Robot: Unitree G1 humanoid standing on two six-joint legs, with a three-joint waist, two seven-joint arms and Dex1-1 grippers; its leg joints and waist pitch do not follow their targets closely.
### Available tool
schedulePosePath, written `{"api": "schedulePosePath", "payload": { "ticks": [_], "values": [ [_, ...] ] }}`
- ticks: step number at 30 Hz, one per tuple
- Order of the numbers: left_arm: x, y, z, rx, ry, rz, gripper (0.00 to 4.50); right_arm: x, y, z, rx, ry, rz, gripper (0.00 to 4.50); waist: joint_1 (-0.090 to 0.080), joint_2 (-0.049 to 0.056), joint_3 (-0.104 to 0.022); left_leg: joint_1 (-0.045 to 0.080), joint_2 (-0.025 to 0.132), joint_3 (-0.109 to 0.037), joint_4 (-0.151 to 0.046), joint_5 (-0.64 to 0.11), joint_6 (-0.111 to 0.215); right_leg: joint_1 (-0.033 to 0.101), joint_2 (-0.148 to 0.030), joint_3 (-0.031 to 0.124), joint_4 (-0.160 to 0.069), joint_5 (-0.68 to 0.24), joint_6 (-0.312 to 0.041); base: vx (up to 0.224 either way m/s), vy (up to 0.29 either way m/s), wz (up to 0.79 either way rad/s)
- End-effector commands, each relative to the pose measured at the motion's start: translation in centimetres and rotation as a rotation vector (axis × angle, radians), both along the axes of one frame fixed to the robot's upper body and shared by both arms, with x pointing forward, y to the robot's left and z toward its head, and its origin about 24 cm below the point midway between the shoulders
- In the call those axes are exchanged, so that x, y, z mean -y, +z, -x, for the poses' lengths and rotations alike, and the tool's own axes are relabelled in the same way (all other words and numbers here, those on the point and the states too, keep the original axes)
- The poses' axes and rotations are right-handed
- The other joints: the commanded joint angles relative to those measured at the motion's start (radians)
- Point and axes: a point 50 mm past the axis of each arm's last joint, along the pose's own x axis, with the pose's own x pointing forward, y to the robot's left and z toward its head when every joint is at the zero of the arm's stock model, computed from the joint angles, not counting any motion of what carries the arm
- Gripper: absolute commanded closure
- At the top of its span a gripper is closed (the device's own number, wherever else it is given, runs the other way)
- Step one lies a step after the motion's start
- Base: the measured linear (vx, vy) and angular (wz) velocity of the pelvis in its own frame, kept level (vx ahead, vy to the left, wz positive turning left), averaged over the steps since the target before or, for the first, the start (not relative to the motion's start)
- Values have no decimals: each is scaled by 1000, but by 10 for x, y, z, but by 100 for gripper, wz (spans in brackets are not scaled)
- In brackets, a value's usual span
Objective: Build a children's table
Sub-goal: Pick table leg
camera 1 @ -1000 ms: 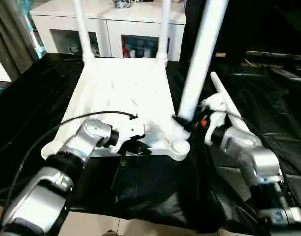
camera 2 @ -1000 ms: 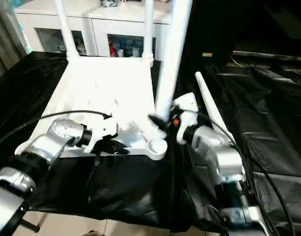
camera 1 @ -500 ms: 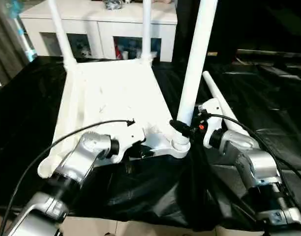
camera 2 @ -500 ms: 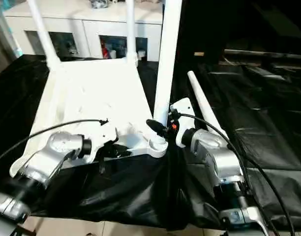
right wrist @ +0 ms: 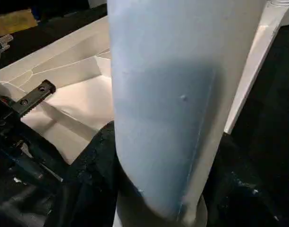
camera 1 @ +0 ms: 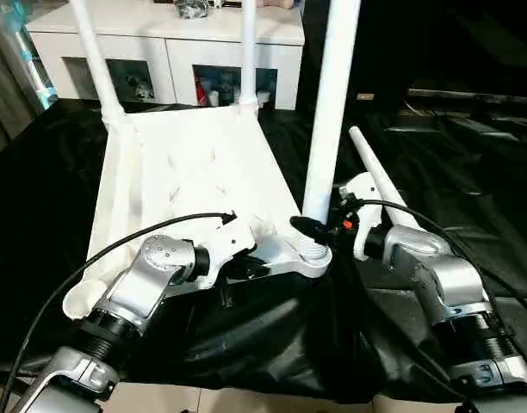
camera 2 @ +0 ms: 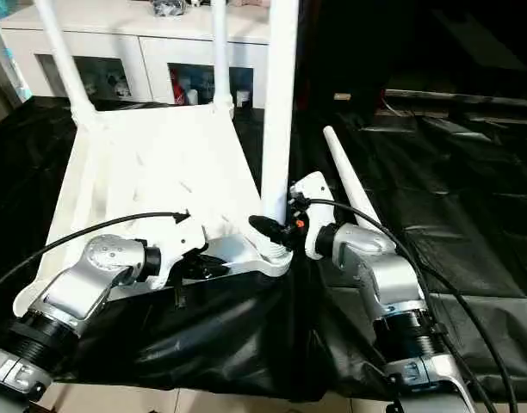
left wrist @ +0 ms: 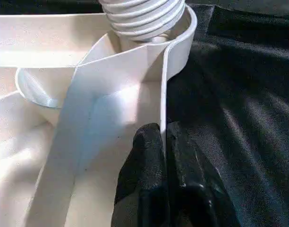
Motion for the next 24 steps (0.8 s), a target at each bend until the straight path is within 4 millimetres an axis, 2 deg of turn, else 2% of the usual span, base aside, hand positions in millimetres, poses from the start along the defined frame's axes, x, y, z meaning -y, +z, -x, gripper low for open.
{"api": "schedulePosePath", "payload": {
  "ticks": [1, 11, 12, 13, 16, 24],
  "values": [
    [-4, 3, -4, 24, 64, 22, 450, 1, -10, 2, -52, 6, 44, 260, 10, -17, -61, 6, 13, -5, -70, -281, 11, 41, -55, 37, -92, -441, -123, 0, 0, 0],
    [-7, 4, -6, 23, 49, 2, 450, 4, -6, 5, -61, 38, 50, 260, 9, -19, -60, 6, 12, -6, -70, -294, 10, 40, -55, 37, -95, -464, -112, 0, 0, 0],
    [-7, 4, -6, 25, 48, 1, 450, 5, -5, 4, -61, 38, 52, 260, 10, -11, -60, 7, 12, -7, -71, -297, 7, 39, -56, 37, -95, -467, -112, 0, 0, 0],
    [-7, 4, -6, 26, 47, 1, 450, 6, -4, 4, -60, 38, 53, 260, 9, -15, -60, 7, 12, -6, -71, -300, 7, 39, -55, 36, -97, -467, -111, 0, 0, 0],
    [-7, 4, -6, 28, 37, -4, 450, 9, -2, 3, -59, 38, 62, 260, 8, -17, -62, 6, 12, -6, -70, -299, 7, 41, -55, 36, -96, -461, -114, 0, 0, 0],
    [-7, 6, -5, 27, 14, -7, 450, 9, -3, -1, -58, -1, 34, 260, 8, -14, -60, 8, 13, -6, -71, -309, 5, 38, -55, 36, -96, -453, -124, 0, 0, 0]
  ]
}}
